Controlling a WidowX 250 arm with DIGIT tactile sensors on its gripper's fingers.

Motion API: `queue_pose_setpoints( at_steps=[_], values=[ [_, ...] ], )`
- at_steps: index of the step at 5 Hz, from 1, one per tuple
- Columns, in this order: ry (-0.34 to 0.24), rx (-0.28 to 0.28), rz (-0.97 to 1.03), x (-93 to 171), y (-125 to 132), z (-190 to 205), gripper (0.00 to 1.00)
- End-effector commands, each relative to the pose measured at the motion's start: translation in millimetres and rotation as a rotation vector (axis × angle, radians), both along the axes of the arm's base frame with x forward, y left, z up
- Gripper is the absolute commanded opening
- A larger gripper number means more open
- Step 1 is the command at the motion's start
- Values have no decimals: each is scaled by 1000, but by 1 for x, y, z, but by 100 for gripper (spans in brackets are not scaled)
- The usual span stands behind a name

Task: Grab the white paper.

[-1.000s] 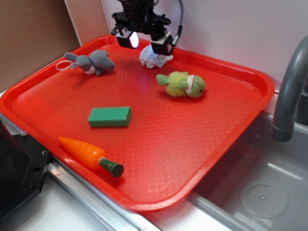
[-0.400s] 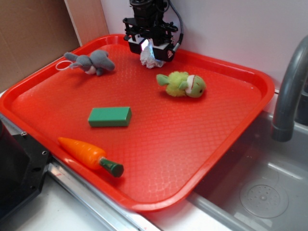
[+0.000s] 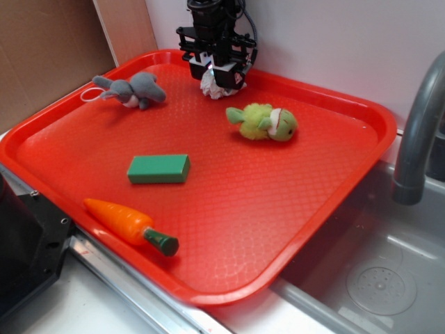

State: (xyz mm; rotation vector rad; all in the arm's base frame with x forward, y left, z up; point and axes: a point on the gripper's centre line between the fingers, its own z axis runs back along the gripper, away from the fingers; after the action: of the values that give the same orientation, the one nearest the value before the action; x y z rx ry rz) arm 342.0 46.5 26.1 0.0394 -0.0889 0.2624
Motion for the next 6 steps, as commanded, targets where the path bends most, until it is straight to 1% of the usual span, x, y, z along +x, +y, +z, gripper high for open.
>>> queue_pose_setpoints(
  at_steps=[1, 2, 3, 4, 5, 6],
  values=[
    [-6, 77, -23, -5, -11, 54, 0],
    [-16, 50, -49, -26, -27, 95, 0],
    [-19, 7, -84, -52, -42, 132, 0],
    [-8, -53, -122, -88, -52, 164, 0],
    [-15, -79, -127, -120, -54, 183, 0],
    [-26, -48, -86, -146, -53, 190, 0]
  ],
)
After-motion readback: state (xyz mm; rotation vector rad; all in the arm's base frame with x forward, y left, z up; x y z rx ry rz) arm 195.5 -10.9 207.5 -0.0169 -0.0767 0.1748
